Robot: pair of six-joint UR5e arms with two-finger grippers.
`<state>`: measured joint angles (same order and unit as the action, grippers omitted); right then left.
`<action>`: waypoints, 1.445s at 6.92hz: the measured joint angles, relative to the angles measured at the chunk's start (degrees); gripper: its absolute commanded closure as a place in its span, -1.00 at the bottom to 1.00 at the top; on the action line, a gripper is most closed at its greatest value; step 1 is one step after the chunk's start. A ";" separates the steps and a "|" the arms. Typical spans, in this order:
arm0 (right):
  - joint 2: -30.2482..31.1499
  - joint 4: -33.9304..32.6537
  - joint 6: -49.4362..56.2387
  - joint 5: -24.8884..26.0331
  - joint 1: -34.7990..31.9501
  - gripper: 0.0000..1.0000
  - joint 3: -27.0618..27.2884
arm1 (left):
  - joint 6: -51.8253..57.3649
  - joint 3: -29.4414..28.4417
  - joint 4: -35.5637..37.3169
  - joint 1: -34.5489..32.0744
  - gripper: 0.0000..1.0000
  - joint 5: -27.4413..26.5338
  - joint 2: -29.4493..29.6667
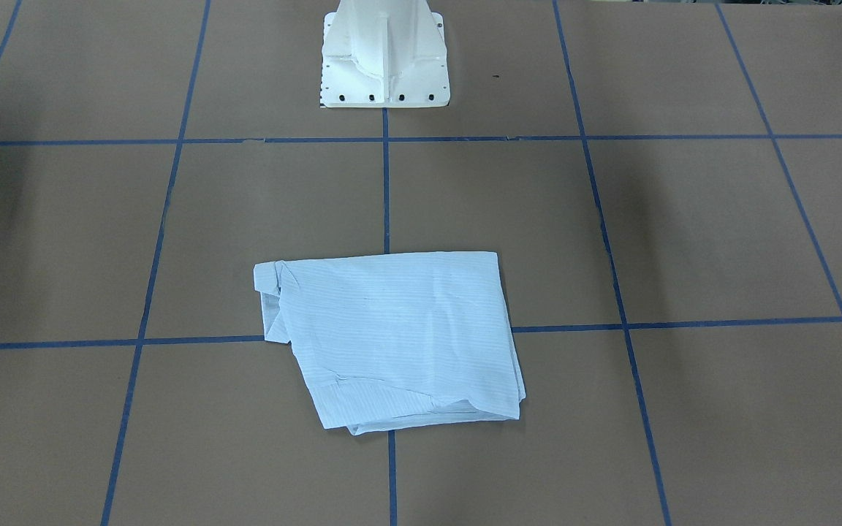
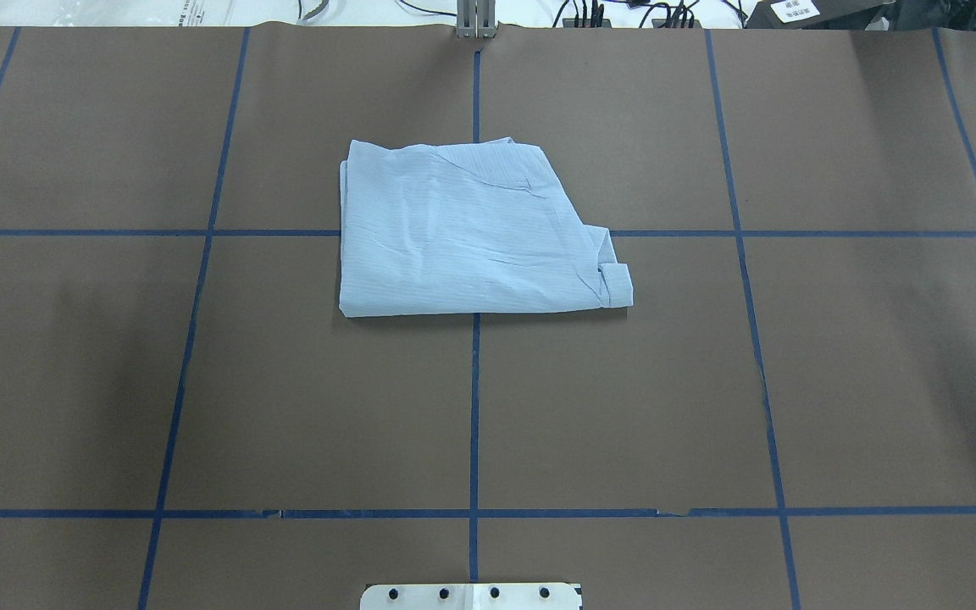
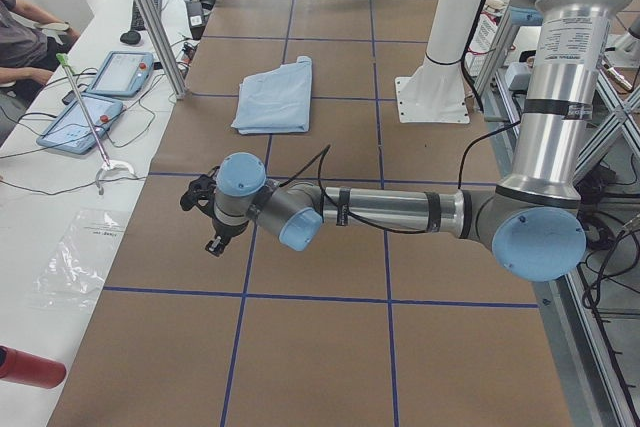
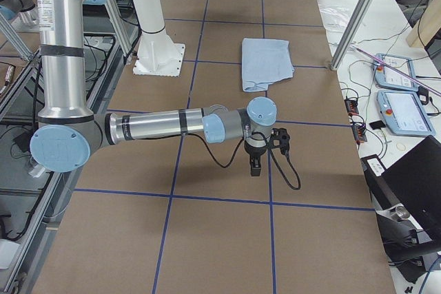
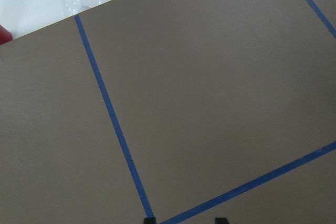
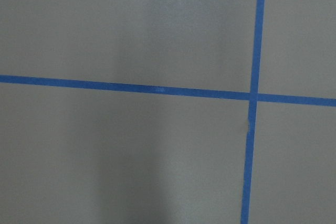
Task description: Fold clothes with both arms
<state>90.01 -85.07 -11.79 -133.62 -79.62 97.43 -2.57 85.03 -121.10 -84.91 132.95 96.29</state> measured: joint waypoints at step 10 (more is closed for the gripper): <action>-2.40 -1.55 0.80 -0.48 0.58 -1.00 -1.16 | -0.27 2.21 0.24 0.11 -1.00 0.03 -0.20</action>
<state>87.61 -86.62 -10.99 -134.10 -79.04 96.27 -2.84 87.24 -120.86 -84.80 132.97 96.09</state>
